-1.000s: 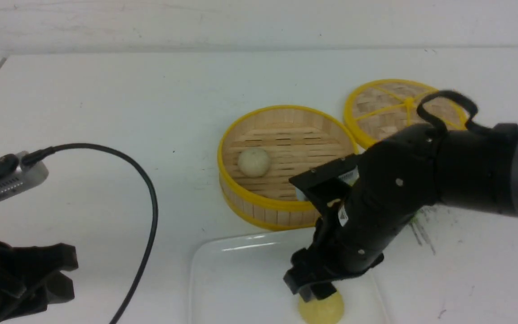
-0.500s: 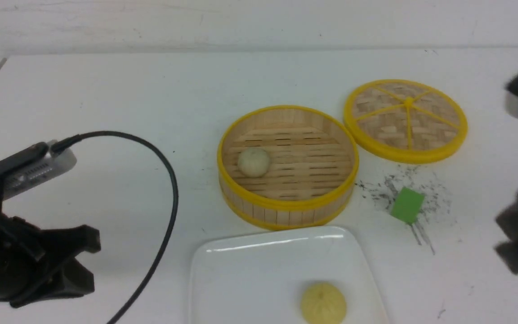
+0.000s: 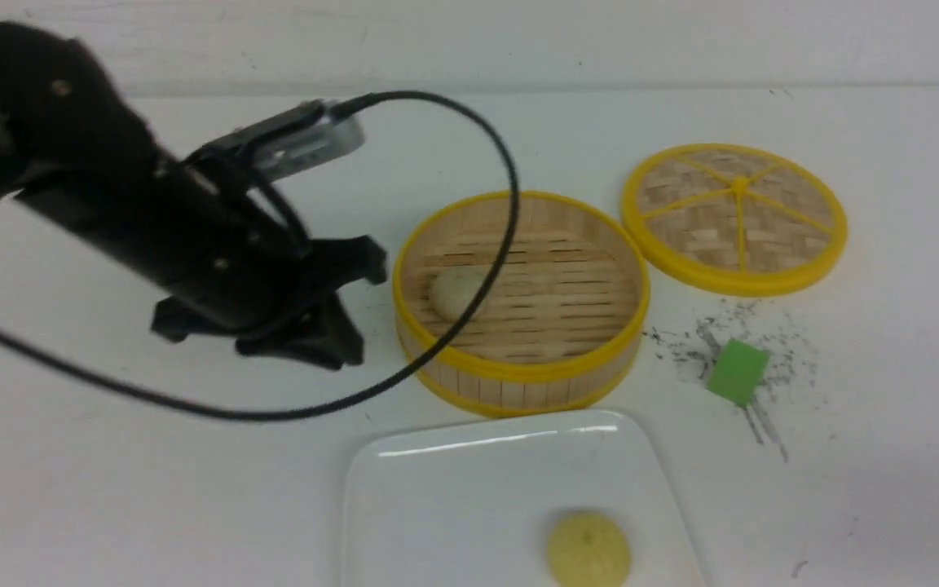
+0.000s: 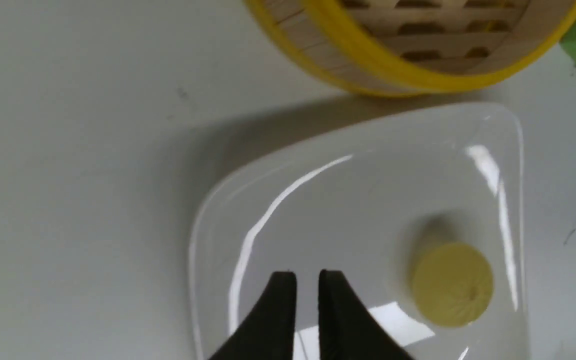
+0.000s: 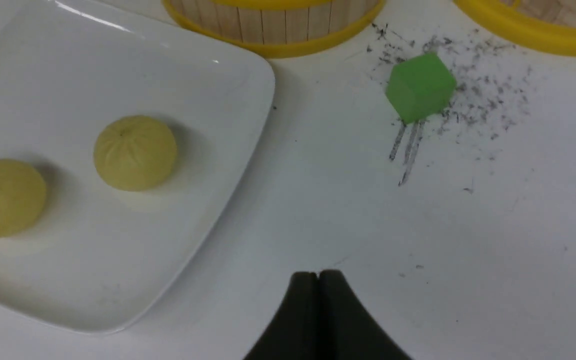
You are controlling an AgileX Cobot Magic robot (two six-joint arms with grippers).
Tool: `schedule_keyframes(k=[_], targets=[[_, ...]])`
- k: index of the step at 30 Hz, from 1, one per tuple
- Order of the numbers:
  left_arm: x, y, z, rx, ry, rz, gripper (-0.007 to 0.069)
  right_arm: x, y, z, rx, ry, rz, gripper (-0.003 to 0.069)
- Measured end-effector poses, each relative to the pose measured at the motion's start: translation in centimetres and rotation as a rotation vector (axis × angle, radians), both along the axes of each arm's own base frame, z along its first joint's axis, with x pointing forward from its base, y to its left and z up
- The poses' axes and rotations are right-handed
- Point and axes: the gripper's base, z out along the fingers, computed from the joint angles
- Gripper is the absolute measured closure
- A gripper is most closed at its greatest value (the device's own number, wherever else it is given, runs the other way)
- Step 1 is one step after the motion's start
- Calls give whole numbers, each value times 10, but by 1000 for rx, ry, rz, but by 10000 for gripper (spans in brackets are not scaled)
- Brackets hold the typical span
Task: Put the steamed buns into the plate on the white tablecloth.
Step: 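Reach into the bamboo steamer and grasp a bun with the left gripper, then carry the bun from the bamboo steamer to the plate with the left gripper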
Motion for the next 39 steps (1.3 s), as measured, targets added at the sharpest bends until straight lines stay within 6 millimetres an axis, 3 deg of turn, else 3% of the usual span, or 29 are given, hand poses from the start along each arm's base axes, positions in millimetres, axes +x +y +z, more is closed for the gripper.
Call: schedule_keyframes(k=[4,7,13,14,18,22,24,25,26,27,28,29,31,32,36,39], targets=[[42,-38,-5,76,-27,-20,316,0,0,-2,0,-5,1,664],[68,-59,-9,115,-68,-52,244,0,0,-2,-1,-6,1,660],[109,-85,-35,167,-93,-87,215,0,0,-1,0,-9,1,657],[110,-85,-33,166,-98,-87,215,0,0,-1,0,-9,1,657],[125,-92,-59,193,-67,-93,216,0,0,-1,2,-11,2,657],[128,-94,-77,212,-38,-98,242,0,0,-1,2,-11,2,657],[130,-94,-82,220,-30,-99,301,0,0,-1,2,-11,2,657],[130,-94,-83,220,-30,-98,391,0,0,-1,2,-11,2,657],[130,-94,-83,220,-30,-98,403,0,0,-1,2,-11,2,657],[131,-94,-82,220,-35,-103,503,0,0,-1,3,-13,2,657],[129,-93,-76,223,-47,-113,564,0,0,-1,3,-13,2,657],[129,-93,-74,224,-49,-116,570,0,0,-1,3,-13,2,657],[121,-89,-49,220,-82,-127,596,0,0,-1,3,-13,2,655],[120,-88,-46,219,-85,-128,597,0,0,-1,3,-13,2,654],[79,-68,41,200,-164,-158,599,0,0,-1,0,-15,2,650],[46,-49,90,209,-233,-178,599,0,0,-1,1,-16,2,647]])
